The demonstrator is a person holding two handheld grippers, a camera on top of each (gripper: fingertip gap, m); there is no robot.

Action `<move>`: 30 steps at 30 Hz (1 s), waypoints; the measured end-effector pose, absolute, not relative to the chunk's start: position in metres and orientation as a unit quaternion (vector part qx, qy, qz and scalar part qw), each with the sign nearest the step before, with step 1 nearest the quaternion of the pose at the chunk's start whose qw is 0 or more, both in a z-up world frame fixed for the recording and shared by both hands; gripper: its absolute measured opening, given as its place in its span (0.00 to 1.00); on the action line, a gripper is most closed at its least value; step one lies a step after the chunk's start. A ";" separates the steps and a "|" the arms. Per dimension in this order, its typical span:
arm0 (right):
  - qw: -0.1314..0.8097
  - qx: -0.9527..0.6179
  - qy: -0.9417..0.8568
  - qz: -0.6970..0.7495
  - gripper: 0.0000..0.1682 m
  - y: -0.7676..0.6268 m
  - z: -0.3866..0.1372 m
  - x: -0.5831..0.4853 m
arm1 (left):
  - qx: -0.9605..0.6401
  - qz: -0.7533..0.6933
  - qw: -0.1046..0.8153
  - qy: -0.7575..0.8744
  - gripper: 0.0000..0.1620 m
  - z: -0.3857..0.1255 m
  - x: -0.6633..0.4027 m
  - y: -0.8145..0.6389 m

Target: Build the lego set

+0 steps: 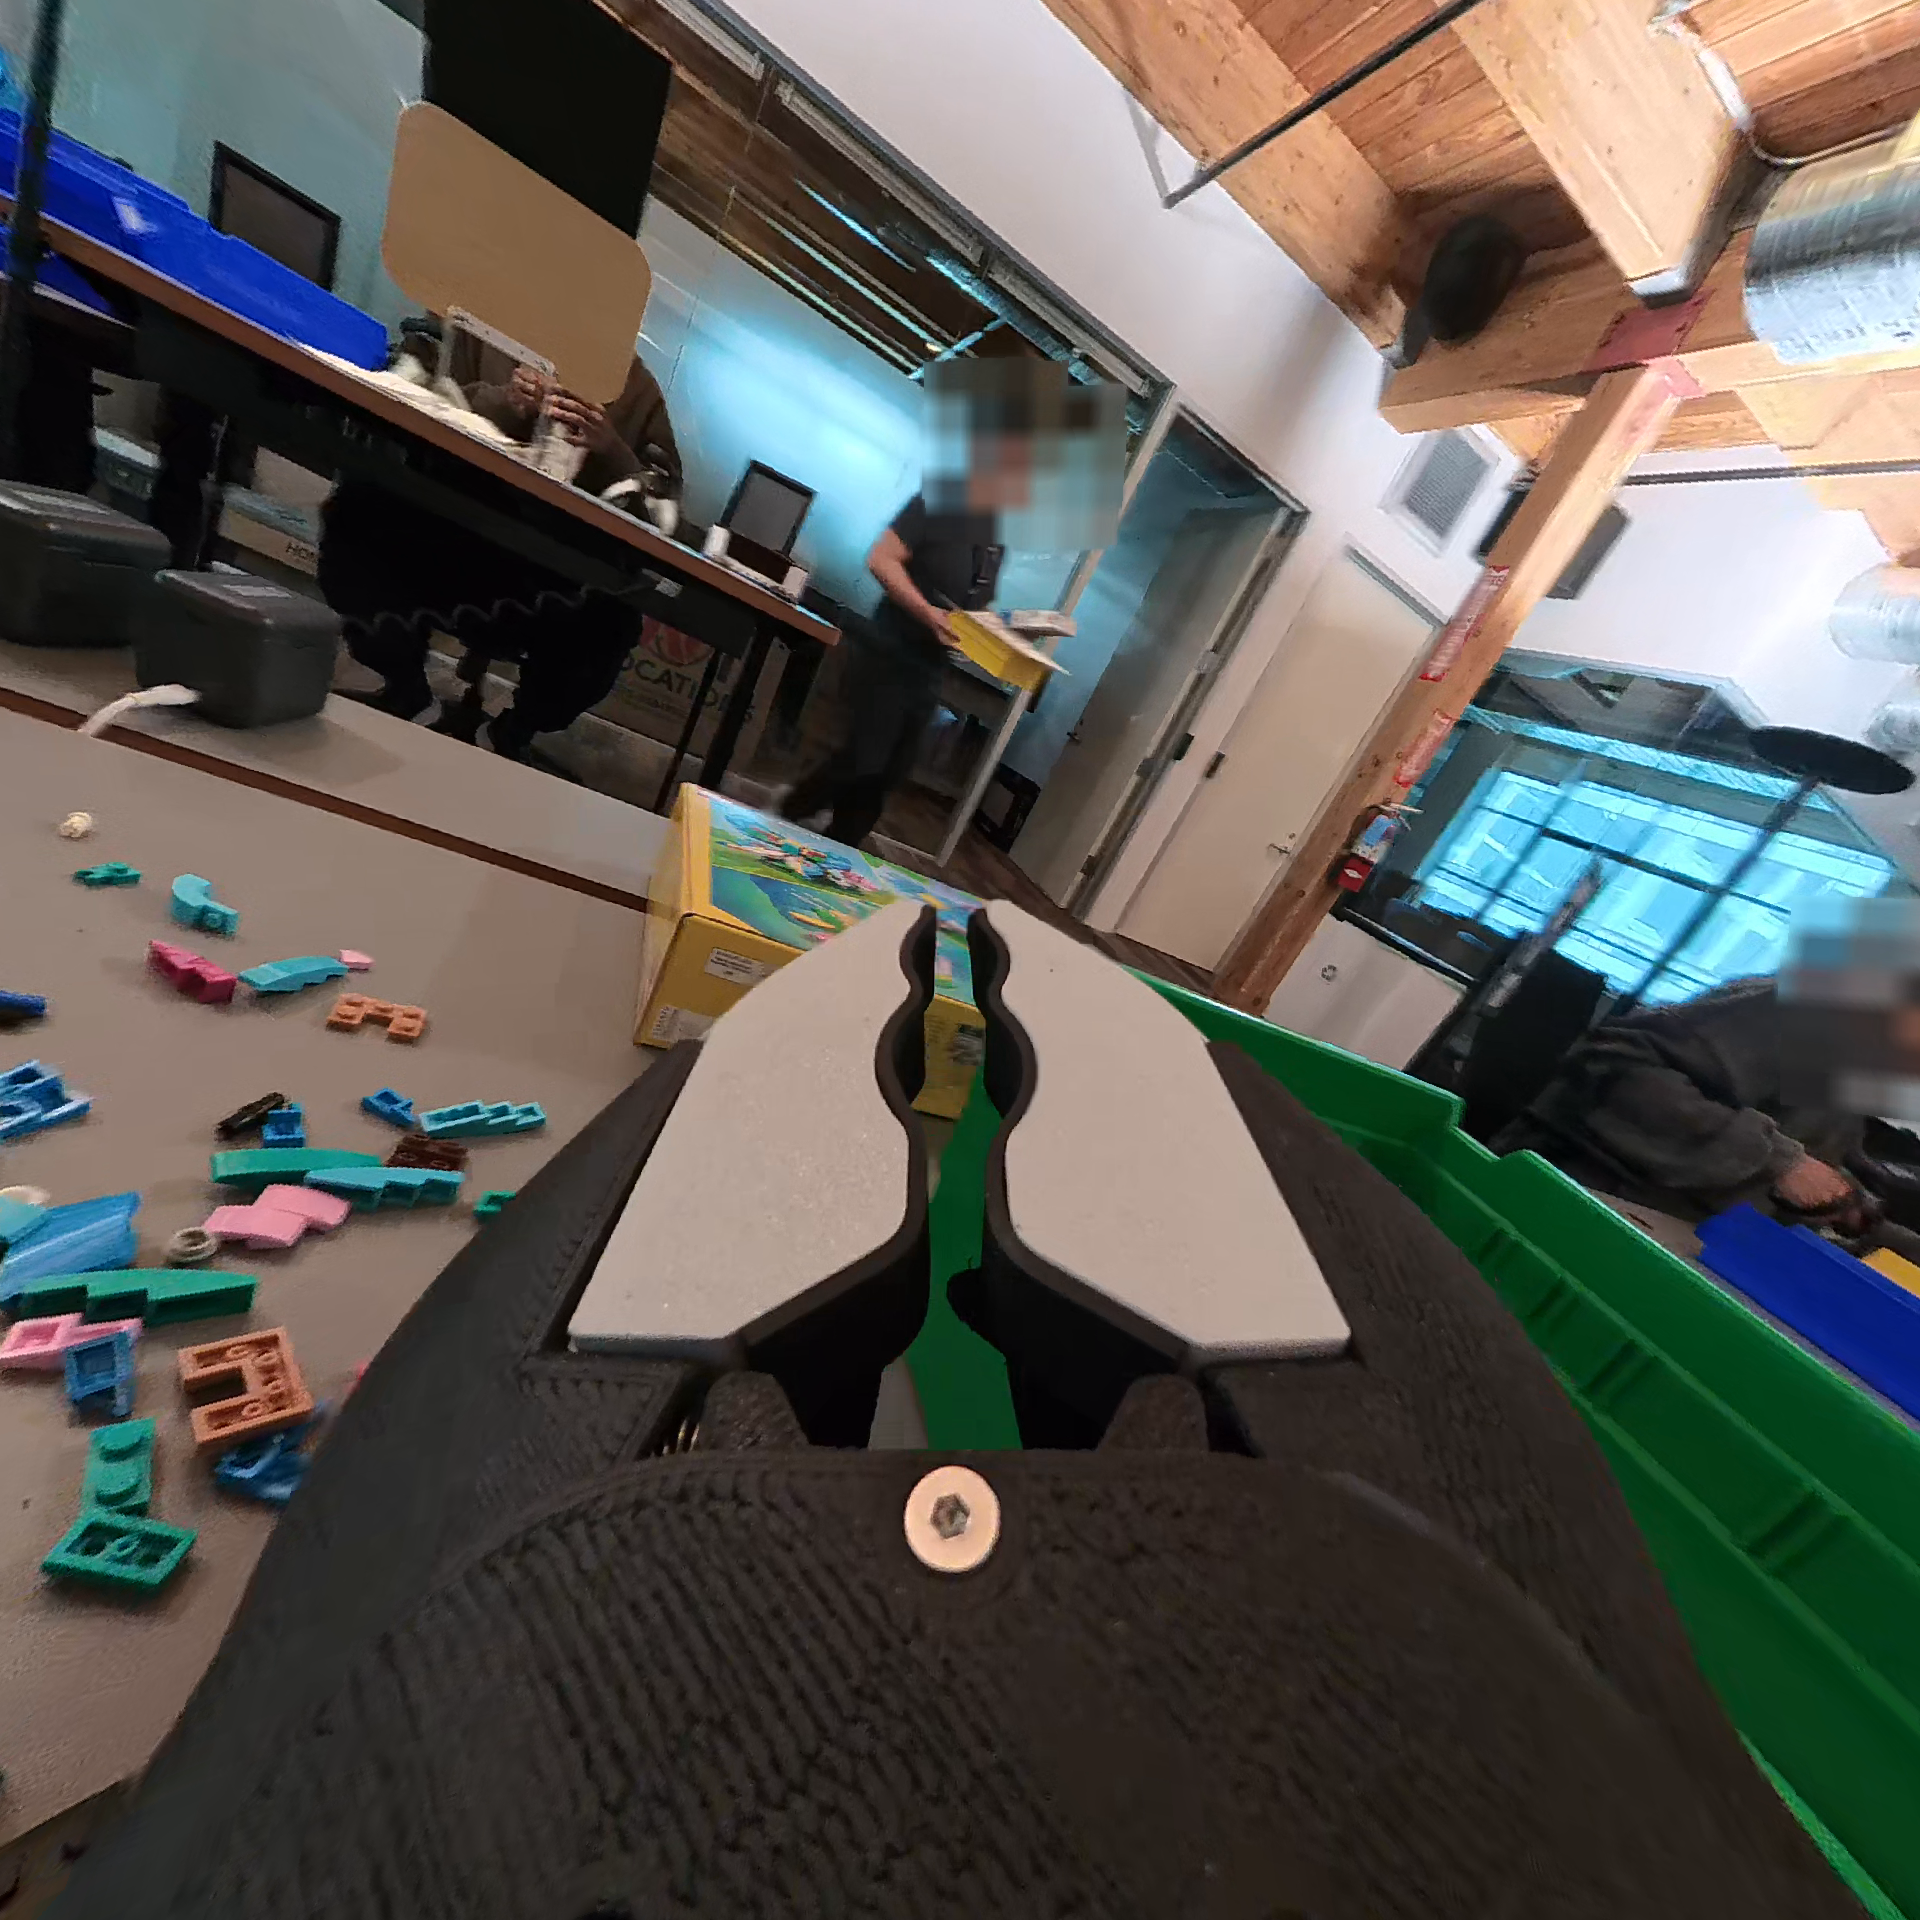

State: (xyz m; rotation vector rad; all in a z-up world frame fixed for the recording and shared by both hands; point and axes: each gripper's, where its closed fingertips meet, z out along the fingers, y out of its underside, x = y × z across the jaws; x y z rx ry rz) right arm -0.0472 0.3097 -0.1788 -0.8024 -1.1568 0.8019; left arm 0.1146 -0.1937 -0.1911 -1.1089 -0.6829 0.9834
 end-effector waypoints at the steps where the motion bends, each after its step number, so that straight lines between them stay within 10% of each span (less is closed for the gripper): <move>1: 0.664 -0.341 -0.547 0.378 0.03 0.298 -0.184 -0.049 | -0.495 0.439 0.685 -0.305 0.00 -0.191 0.114 -0.194; 14: 0.125 -0.177 -0.921 0.323 0.07 0.191 -0.307 0.004 | -0.487 0.435 0.689 -0.314 0.00 -0.191 0.113 -0.198; 30: 0.010 -0.163 -0.956 0.244 0.04 0.192 -0.322 0.011 | -0.484 0.434 0.691 -0.315 0.00 -0.191 0.113 -0.199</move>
